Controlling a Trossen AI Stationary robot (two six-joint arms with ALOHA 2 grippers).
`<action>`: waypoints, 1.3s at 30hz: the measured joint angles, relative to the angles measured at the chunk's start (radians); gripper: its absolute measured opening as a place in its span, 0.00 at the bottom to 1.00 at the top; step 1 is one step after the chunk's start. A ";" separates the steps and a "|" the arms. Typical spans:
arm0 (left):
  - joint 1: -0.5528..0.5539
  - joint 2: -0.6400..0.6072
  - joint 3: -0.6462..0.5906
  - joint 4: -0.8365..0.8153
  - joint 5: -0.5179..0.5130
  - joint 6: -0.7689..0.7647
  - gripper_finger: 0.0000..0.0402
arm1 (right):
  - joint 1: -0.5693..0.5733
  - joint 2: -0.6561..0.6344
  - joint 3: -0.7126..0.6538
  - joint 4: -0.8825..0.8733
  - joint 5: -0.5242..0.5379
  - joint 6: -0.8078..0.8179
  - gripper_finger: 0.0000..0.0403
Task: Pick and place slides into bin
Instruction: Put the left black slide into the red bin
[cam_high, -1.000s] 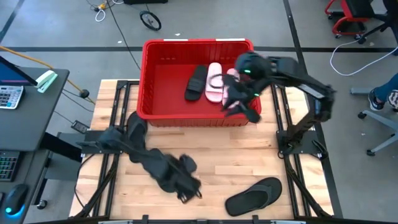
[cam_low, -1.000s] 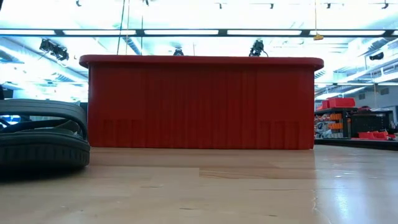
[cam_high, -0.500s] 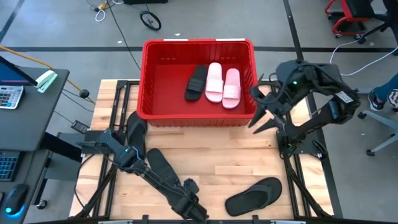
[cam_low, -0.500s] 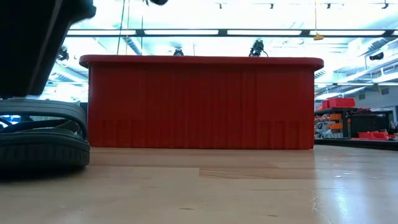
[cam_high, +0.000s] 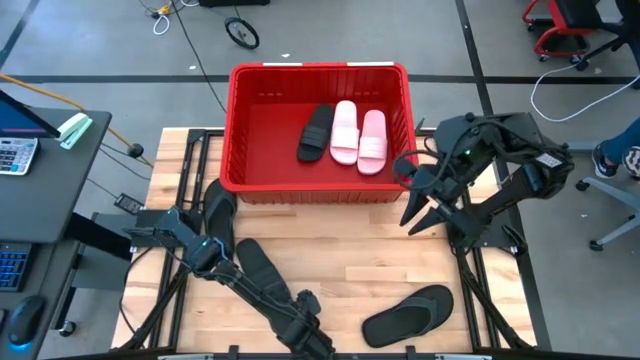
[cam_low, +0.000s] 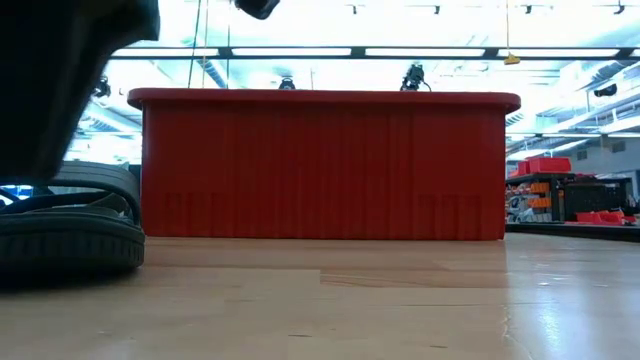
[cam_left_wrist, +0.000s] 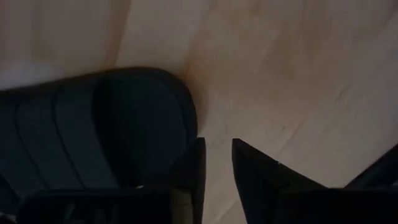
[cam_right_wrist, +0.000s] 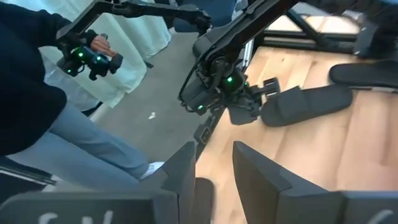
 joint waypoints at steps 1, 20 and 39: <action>-0.001 0.000 0.000 0.000 0.003 -0.002 0.21 | 0.008 0.005 0.000 0.000 0.000 0.007 0.28; 0.002 0.078 0.002 0.000 0.005 -0.091 0.61 | 0.184 0.019 0.000 0.003 0.023 0.005 0.28; 0.014 0.103 0.000 -0.018 -0.033 -0.195 0.16 | 0.226 0.019 0.000 0.003 0.040 0.003 0.28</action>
